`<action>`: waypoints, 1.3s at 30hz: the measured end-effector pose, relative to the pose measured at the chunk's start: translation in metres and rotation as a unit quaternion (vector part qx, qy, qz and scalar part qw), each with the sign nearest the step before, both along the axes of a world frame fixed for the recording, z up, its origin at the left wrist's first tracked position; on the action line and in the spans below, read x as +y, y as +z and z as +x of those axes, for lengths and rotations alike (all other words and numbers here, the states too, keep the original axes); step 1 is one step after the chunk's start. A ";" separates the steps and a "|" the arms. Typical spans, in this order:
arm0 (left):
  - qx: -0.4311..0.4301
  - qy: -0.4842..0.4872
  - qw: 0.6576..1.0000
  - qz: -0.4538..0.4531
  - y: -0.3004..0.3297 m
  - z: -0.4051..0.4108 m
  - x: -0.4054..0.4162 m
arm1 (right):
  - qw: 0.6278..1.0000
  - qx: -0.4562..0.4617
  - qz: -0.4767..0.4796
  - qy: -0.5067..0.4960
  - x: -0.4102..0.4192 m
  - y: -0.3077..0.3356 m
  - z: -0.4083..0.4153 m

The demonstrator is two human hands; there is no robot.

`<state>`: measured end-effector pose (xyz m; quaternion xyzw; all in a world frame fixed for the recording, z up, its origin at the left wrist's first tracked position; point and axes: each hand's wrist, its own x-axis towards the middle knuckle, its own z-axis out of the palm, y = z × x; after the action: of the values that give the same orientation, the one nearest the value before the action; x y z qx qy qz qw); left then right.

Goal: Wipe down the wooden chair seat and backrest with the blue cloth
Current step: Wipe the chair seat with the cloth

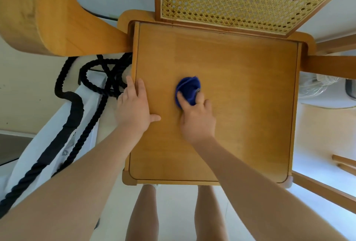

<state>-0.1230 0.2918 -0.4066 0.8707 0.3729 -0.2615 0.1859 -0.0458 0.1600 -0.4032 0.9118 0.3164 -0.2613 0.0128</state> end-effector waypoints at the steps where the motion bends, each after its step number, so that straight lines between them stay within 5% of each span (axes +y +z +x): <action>1: 0.005 -0.006 1.000 0.009 0.001 0.000 0.000 | 0.999 0.010 -0.001 0.043 0.000 0.000 -0.002; 4: 0.002 -0.004 1.000 0.001 0.003 -0.001 0.003 | 0.993 0.016 0.006 0.113 -0.002 0.000 0.037; 10: -0.026 0.031 0.999 -0.026 -0.001 -0.007 0.012 | 0.991 -0.010 0.036 -0.128 0.023 -0.005 0.058; 17: -0.109 0.076 0.991 -0.030 -0.006 -0.013 0.017 | 0.975 0.087 0.069 0.192 0.066 0.001 -0.004; 23: -0.114 0.083 0.989 -0.040 -0.007 -0.018 0.019 | 0.991 -0.015 0.074 -0.110 0.086 -0.011 0.082; 30: -0.208 0.106 0.970 -0.065 -0.010 -0.025 0.027 | 0.981 0.044 0.099 0.163 0.100 -0.007 0.019; 36: -0.233 0.159 0.953 -0.109 -0.015 -0.027 0.029 | 0.988 -0.003 0.137 -0.075 0.132 -0.020 0.077; 39: -0.252 0.209 0.929 -0.171 -0.015 -0.030 0.033 | 0.989 0.009 0.148 0.019 0.122 -0.017 0.042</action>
<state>-0.1534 0.3245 -0.4212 0.7654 0.4363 -0.0485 0.4705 -0.0036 0.2822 -0.4204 0.8951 0.3689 -0.2194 -0.1205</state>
